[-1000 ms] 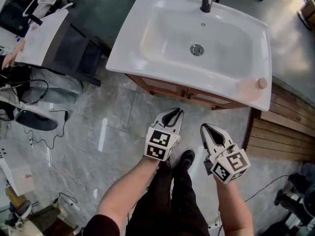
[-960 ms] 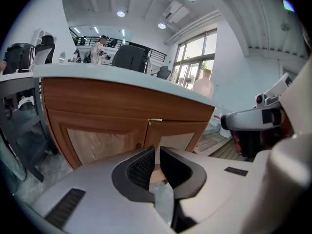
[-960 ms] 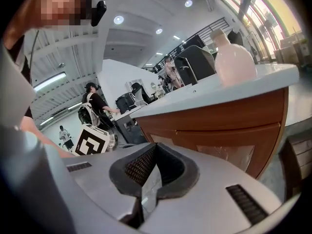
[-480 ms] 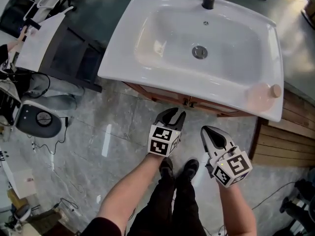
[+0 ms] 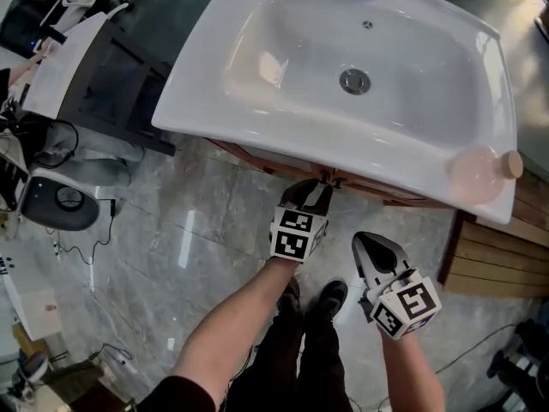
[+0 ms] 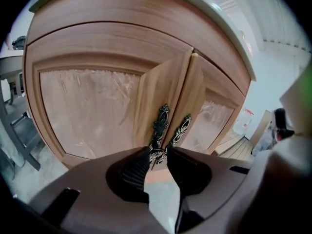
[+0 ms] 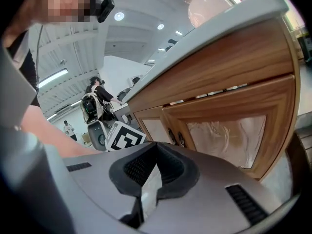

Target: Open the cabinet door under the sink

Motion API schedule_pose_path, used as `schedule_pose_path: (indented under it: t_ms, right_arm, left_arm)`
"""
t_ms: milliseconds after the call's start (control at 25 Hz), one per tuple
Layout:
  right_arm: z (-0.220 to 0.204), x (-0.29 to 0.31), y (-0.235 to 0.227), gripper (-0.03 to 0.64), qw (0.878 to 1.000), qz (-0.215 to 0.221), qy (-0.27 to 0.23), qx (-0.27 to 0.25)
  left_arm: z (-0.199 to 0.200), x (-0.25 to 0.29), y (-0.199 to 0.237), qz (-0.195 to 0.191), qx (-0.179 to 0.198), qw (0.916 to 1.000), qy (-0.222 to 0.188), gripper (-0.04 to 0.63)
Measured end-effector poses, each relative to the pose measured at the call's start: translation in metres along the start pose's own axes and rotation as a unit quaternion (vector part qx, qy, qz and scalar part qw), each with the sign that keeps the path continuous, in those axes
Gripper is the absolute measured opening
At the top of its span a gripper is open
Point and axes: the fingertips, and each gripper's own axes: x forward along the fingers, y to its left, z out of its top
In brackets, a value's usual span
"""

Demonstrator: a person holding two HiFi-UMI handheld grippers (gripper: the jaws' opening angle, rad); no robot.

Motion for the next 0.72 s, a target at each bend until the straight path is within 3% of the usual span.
schedule_pose_path:
  t_ms: [280,720]
  right_arm:
    - [-0.015,-0.002,-0.008,0.014,1.000,-0.004,0.013,0.005]
    - [0.006,-0.010,-0.004,0.014,1.000,-0.005,0.015,-0.010]
  left_arm:
    - [0.000,0.015,0.004,0.010,0.007,0.9998,0.013,0.103]
    - [-0.005,0.011,0.001,-0.009,0.000,0.9990,0.044,0.091]
